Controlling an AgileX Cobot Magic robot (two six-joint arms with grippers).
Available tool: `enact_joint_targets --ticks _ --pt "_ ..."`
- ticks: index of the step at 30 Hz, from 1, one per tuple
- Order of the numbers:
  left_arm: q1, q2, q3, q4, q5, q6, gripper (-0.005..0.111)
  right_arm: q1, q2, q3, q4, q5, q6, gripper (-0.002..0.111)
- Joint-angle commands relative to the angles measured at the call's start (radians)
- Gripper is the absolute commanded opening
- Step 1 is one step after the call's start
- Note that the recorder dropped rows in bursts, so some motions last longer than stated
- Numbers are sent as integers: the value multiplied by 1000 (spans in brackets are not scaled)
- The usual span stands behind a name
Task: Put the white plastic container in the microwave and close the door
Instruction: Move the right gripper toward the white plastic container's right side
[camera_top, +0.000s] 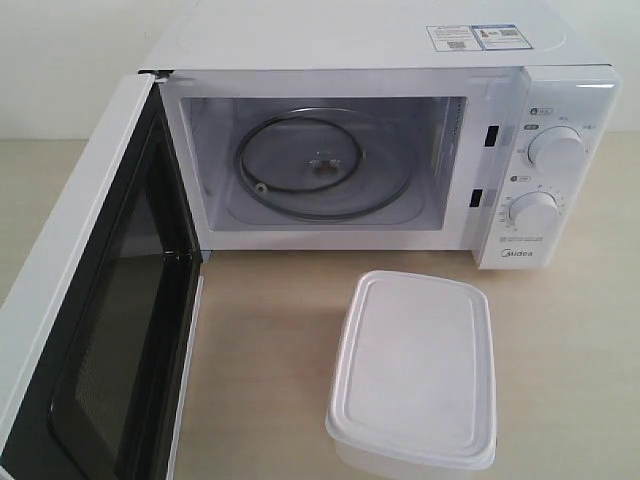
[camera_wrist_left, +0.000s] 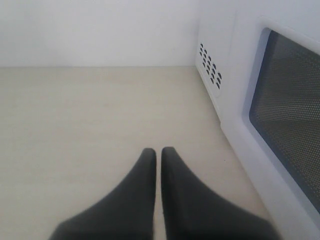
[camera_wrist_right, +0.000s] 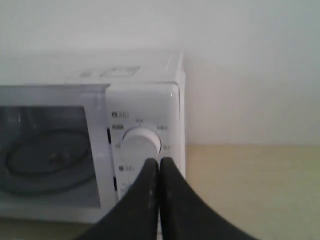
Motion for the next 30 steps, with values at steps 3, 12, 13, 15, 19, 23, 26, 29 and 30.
enact_joint_targets --ticks 3,12,13,15,19,23,26,29,30 --pt "3 -4 4 0 -2 -12 4 1 243 -8 -207 0 134 0" --pt "3 -4 4 0 -2 -12 4 1 584 -10 -445 -183 231 0" --pt "3 -4 4 0 -2 -12 4 1 610 -10 -449 -194 229 0" --pt "3 -4 4 0 -2 -12 4 1 669 -13 -475 -210 229 0" --pt "3 -4 4 0 -2 -12 4 1 756 -13 -553 -224 229 0" --pt "3 -4 4 0 -2 -12 4 1 826 -13 -663 -291 259 0" --pt "3 -4 4 0 -2 -12 4 1 865 -13 -689 -305 271 0" --pt "3 -4 4 0 -2 -12 4 1 900 -13 -704 -313 271 0" --pt "3 -4 4 0 -2 -12 4 1 911 -13 -709 -326 271 0"
